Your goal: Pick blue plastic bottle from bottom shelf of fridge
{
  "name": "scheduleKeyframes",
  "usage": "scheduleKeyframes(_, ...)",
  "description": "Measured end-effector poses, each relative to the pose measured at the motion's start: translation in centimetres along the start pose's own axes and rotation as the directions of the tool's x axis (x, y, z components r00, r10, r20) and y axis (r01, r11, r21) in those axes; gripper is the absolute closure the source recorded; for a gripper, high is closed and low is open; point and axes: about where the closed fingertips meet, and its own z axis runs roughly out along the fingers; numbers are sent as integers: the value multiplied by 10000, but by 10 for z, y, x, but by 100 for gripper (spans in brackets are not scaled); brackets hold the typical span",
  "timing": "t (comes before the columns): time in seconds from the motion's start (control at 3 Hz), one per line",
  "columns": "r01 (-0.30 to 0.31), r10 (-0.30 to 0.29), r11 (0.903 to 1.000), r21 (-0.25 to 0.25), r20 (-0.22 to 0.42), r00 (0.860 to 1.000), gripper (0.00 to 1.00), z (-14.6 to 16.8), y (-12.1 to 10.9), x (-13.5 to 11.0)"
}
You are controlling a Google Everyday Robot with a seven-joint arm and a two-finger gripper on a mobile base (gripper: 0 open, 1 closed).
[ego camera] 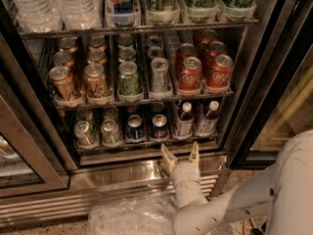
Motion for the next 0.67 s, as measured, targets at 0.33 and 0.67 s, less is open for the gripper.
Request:
scheduleKeyframes(0.33,127,-128,9999,49,202,9997,23,8,-3,-2)
scheduleKeyframes(0.67,240,-250,9994,249,384,9989,23,22,-12,-3)
